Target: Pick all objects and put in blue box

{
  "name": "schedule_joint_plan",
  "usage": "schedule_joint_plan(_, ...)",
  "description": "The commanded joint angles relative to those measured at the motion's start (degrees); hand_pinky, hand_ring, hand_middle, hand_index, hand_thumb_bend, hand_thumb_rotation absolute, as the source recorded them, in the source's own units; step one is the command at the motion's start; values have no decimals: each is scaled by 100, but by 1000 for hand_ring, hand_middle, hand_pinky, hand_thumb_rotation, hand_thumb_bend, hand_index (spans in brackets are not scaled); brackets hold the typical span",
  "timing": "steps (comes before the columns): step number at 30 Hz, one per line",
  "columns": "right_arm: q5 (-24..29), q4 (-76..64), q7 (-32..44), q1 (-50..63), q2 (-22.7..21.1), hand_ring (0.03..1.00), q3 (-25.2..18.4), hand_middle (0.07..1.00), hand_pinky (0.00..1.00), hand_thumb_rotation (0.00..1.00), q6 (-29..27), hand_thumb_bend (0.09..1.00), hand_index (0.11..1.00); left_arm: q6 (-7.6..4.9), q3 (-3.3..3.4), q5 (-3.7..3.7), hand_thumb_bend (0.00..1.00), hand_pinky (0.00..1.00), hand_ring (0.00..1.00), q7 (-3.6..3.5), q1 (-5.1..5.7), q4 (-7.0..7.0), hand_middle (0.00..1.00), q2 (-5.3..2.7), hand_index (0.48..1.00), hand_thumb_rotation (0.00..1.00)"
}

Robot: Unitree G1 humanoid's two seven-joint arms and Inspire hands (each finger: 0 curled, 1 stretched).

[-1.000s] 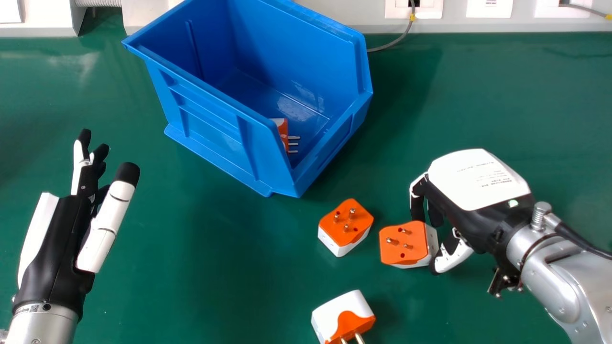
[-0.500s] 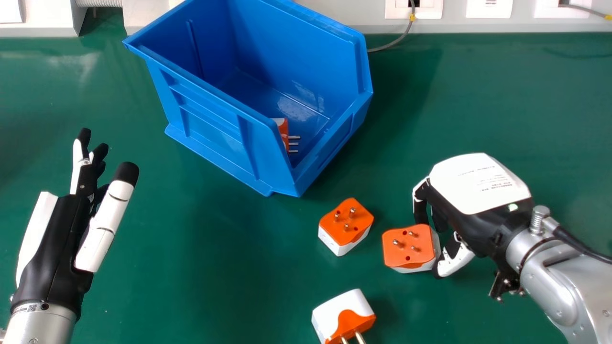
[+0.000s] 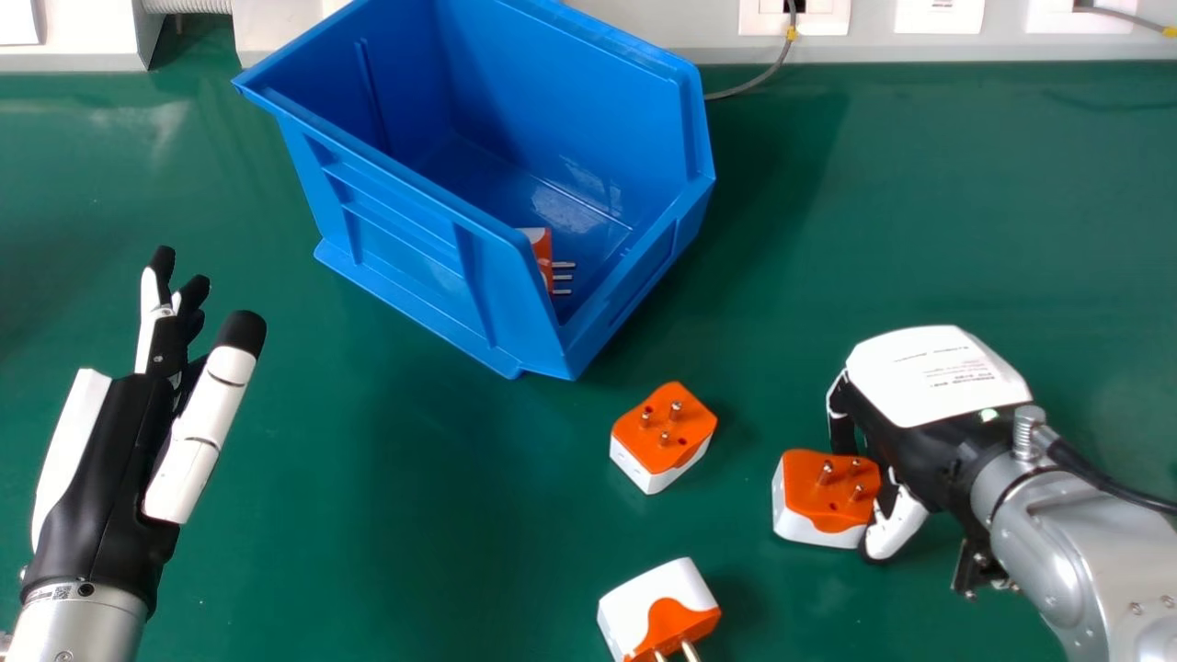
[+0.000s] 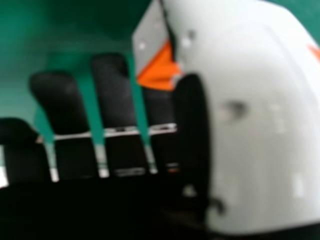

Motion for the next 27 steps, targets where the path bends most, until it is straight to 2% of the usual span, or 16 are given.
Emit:
schedule_joint_plan(1,-121,-169,119,-114,5,409,45,517,319,270,53,522,550,-55,-1,-14,660,939,1000,-6,-21,-150,1000,36,995,1000)
schedule_joint_plan(4,-100,-229,148,-86,0,490,63,590,386,402,23,551,625,-30,-6,-22,660,939,1000,-5,-27,-164,1000,34,995,1000)
schedule_joint_plan(5,-84,-217,146,-88,0,490,70,590,386,402,8,551,625,-17,-10,-20,660,939,1000,-3,-27,-173,1000,32,995,1000)
schedule_joint_plan(7,-15,-218,142,-65,6,592,65,671,481,470,-22,583,690,-2,-16,-15,660,939,1000,4,-34,-168,1000,27,994,1000)
schedule_joint_plan(8,11,-236,151,-47,1,592,61,671,481,470,-35,583,690,5,-19,-13,660,939,1000,6,-38,-167,1000,25,994,1000)
schedule_joint_plan(11,80,-256,168,-16,11,733,42,798,620,547,-52,631,797,27,-27,-20,656,938,1000,3,-37,-190,1000,18,994,1000)
schedule_joint_plan(12,113,-251,163,-5,23,733,37,798,620,547,-56,631,797,30,-29,-26,656,938,1000,1,-36,-197,1000,17,994,1000)
schedule_joint_plan(14,163,-242,146,22,55,800,43,864,690,582,-52,661,856,31,-33,-38,654,939,1000,-4,-38,-198,1000,18,995,1000)
schedule_joint_plan(18,185,-279,110,87,97,874,71,930,768,621,-32,703,922,35,-47,-52,652,939,1000,1,-39,-213,1000,13,995,1000)
schedule_joint_plan(24,180,-239,-17,149,143,936,102,978,849,660,-40,769,972,2,-56,-49,650,939,1000,17,-31,-223,1000,-2,995,1000)
schedule_joint_plan(27,106,-150,-80,139,141,947,147,989,863,658,-33,768,980,14,-60,-60,647,939,1000,15,-29,-254,1000,-3,995,1000)
